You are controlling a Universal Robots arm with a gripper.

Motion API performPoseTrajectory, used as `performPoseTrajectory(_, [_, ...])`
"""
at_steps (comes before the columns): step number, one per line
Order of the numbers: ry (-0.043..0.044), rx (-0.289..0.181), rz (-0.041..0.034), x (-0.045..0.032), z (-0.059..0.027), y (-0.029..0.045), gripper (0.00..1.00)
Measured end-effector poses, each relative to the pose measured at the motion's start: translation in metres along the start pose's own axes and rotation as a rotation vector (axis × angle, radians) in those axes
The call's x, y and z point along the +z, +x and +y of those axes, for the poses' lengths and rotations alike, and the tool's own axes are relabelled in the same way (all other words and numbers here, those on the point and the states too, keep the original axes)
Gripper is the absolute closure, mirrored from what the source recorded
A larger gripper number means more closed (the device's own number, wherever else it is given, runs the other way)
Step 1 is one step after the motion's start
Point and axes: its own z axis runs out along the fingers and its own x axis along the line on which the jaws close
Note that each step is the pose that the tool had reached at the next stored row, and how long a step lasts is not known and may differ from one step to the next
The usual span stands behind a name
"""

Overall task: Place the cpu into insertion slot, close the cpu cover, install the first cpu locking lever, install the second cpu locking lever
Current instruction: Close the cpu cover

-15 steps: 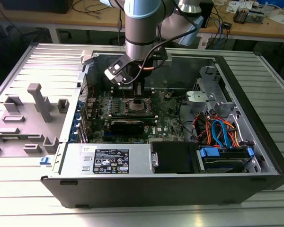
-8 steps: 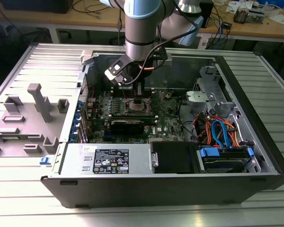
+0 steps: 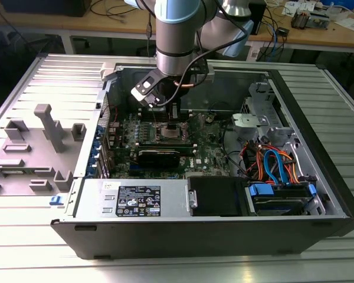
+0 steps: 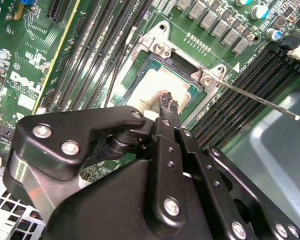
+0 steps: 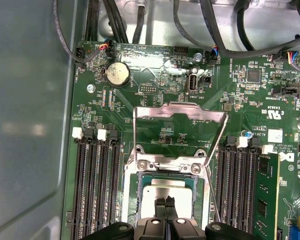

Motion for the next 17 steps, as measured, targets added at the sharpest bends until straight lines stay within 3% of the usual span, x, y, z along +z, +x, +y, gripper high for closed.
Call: performPoseTrajectory(17, [-0.0001,-0.004,0.0001,-0.0015,0.0000,-0.0003,0.89])
